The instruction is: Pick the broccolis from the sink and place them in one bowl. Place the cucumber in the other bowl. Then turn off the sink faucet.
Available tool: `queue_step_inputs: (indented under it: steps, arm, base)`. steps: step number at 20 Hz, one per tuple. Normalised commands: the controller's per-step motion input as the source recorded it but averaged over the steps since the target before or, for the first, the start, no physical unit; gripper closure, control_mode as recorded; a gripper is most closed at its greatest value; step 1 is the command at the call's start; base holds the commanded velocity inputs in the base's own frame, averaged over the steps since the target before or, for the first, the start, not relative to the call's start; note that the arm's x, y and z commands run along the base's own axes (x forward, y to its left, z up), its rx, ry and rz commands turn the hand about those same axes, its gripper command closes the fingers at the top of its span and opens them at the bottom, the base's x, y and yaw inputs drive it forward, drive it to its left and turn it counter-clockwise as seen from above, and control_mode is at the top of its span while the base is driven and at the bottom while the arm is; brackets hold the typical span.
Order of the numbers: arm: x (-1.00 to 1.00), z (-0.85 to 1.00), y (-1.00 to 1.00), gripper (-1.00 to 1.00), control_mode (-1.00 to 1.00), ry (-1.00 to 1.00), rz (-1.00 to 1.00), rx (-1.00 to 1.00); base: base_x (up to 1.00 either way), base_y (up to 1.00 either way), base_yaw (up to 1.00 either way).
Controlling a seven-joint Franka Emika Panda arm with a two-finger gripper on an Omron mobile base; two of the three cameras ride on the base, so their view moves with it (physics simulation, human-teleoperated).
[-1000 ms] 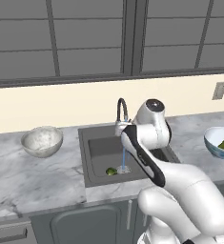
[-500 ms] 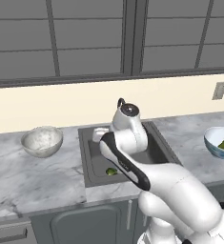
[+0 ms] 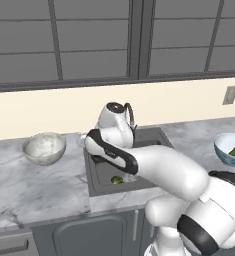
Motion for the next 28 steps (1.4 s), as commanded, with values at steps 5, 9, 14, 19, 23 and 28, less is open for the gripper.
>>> queue_step_inputs:
  steps: [5, 9, 14, 19, 23, 28]
  arm:
    - [0.56, 0.00, 0.85, 1.00, -1.00, 0.00, 0.00, 0.00]
    - [0.54, 0.00, 0.55, 1.00, -1.00, 0.00, -0.08, -0.02]
    - [0.40, 0.00, 0.36, 1.00, -1.00, 0.00, -0.10, 0.00]
    - [0.31, 0.00, 0.42, 1.00, -1.00, 0.00, -0.16, 0.00]
    - [0.18, 0.00, 0.38, 1.00, -1.00, -0.02, -0.21, 0.00]
    - [0.30, 0.00, 0.44, 1.00, -1.00, -0.02, -0.21, 0.00]
  base:
    - [0.00, 0.00, 0.00]
    - [0.00, 0.00, 0.00]
    - [0.00, 0.00, 0.00]
    - [0.00, 0.00, 0.00]
    - [0.00, 0.00, 0.00]
    - [0.00, 0.00, 0.00]
